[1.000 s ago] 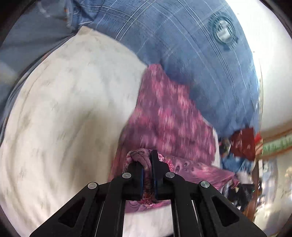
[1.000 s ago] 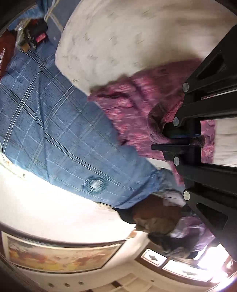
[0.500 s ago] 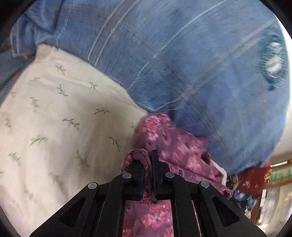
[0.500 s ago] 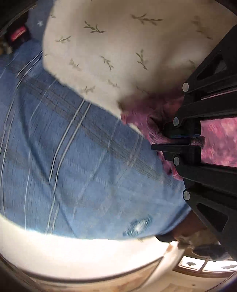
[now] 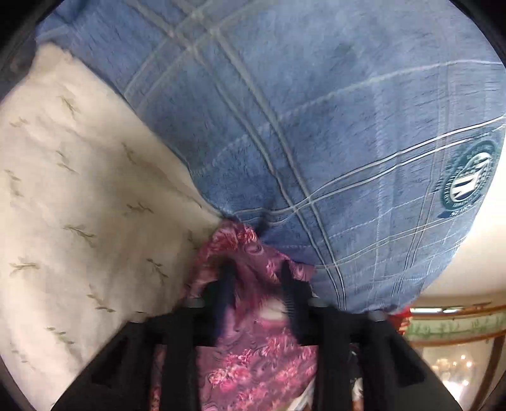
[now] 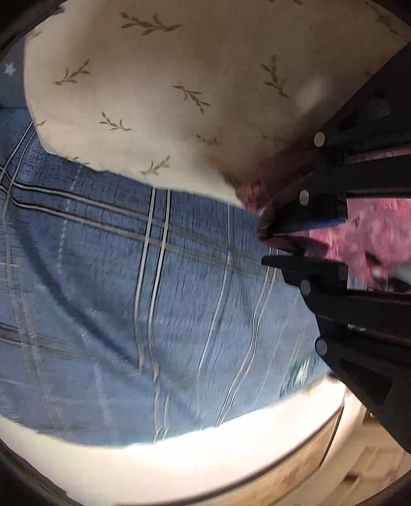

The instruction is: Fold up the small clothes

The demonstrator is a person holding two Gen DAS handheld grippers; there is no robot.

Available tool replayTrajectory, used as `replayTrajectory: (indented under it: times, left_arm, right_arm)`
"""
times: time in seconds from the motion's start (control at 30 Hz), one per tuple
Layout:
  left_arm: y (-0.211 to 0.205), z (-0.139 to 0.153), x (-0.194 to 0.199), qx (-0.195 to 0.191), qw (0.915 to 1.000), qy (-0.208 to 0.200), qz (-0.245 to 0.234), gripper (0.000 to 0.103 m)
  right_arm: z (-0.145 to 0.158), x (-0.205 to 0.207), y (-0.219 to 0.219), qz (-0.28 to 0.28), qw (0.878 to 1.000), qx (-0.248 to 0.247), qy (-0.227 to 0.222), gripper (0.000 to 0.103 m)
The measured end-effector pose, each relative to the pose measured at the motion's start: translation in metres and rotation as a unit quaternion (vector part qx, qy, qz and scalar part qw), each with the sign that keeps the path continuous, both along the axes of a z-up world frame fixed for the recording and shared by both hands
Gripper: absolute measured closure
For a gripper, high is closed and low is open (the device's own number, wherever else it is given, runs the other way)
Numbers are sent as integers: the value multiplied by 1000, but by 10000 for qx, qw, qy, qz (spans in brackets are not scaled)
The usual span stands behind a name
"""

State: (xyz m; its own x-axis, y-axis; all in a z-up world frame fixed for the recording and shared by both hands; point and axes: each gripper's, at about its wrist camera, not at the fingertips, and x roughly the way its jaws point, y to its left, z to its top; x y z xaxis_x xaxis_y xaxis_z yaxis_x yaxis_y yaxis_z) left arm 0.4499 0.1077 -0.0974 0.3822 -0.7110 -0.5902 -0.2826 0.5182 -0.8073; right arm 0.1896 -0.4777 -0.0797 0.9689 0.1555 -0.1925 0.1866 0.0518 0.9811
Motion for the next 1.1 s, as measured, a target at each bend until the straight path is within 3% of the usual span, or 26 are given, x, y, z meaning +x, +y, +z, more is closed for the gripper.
replayTrajectory:
  times: [0.03, 0.07, 0.13, 0.2, 0.23, 0.3, 0.33, 0.43, 0.5, 0.57, 0.63, 0.7, 0.73, 0.8, 0.87, 0.93, 0.97, 1.0, 1.03, 1.1]
  left_arm:
    - [7, 4, -4, 108, 9998, -40, 158, 51]
    - [16, 6, -9, 101, 9993, -108, 341, 51]
    - [28, 6, -12, -31, 9988, -110, 470, 49]
    - [25, 7, -13, 349, 9990, -100, 250, 48]
    - [21, 8, -15, 534, 9985, -134, 78, 47]
    - [2, 6, -16, 1034, 9933, -200, -471, 47]
    - [-11, 3, -15, 1216, 9898, -216, -716, 47]
    - [-49, -6, -8, 1632, 9786, -277, -1224, 47]
    - [-68, -12, -2, 1933, 9702, -315, -1427, 47]
    - [-89, -19, 11, 2215, 9607, -325, -1643, 47]
    - [-103, -25, 20, 2375, 9545, -317, -1773, 48]
    - [-115, -30, 31, 2572, 9485, -338, -1816, 52]
    - [-122, -26, 37, 2749, 9433, -524, -1783, 68]
    - [-126, -21, 45, 2910, 9387, -723, -1701, 89]
    - [-120, -25, 59, 2885, 9447, -629, -1425, 93]
    - [-112, -35, 69, 2785, 9524, -377, -1184, 94]
    - [-108, -42, 75, 2719, 9565, -205, -1037, 94]
    - [-106, -45, 77, 2655, 9590, -123, -981, 94]
    - [-105, -47, 78, 2577, 9617, -59, -935, 94]
    - [-104, -45, 77, 2446, 9655, -95, -892, 94]
  right_arm:
    - [-2, -10, -2, -178, 9989, 300, -325, 64]
    - [-1, -20, -5, -329, 9965, 472, -613, 55]
    - [7, -38, -11, -581, 9948, 332, -771, 49]
    - [20, -45, -14, -576, 9976, -268, -272, 43]
    - [28, -41, -13, -375, 9959, -773, 273, 43]
    - [35, -29, -10, 100, 9821, -1554, 1064, 43]
    - [39, -20, -5, 272, 9691, -1985, 1439, 43]
    - [40, 11, 11, 608, 9357, -2805, 2053, 43]
    - [36, 25, 17, 824, 9277, -2961, 2118, 43]
    - [31, 48, 26, 1144, 9122, -3212, 2271, 43]
    - [30, 67, 35, 1454, 8896, -3604, 2401, 52]
    - [34, 78, 41, 1750, 8731, -3872, 2391, 94]
    - [40, 79, 43, 1806, 8680, -4012, 2302, 94]
    - [57, 72, 42, 1600, 8726, -4201, 1908, 95]
    - [61, 57, 24, 1155, 8972, -3934, 1643, 95]
    - [44, 49, -1, 816, 9187, -3428, 1784, 100]
    - [31, 50, -9, 822, 9225, -3187, 2015, 99]
    - [14, 51, -14, 865, 9203, -2956, 2413, 99]
    - [7, 50, -14, 890, 9184, -2909, 2532, 99]
    - [3, 46, -8, 988, 9225, -2889, 2359, 95]
